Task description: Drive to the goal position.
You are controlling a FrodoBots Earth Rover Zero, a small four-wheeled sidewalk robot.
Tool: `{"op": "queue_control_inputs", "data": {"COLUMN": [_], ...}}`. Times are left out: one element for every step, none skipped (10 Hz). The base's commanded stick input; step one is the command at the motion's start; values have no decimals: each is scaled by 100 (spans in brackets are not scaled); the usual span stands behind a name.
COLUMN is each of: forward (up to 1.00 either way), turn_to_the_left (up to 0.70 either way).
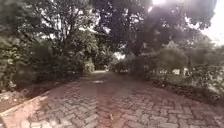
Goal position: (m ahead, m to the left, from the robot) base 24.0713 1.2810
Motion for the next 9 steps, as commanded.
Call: {"op": "queue_control_inputs", "data": {"forward": [70, 70, 70, 70, 70, 70, 70, 70, 70], "turn_to_the_left": [0, 0, 0, 0, 0, 0, 0, 0, 0]}}
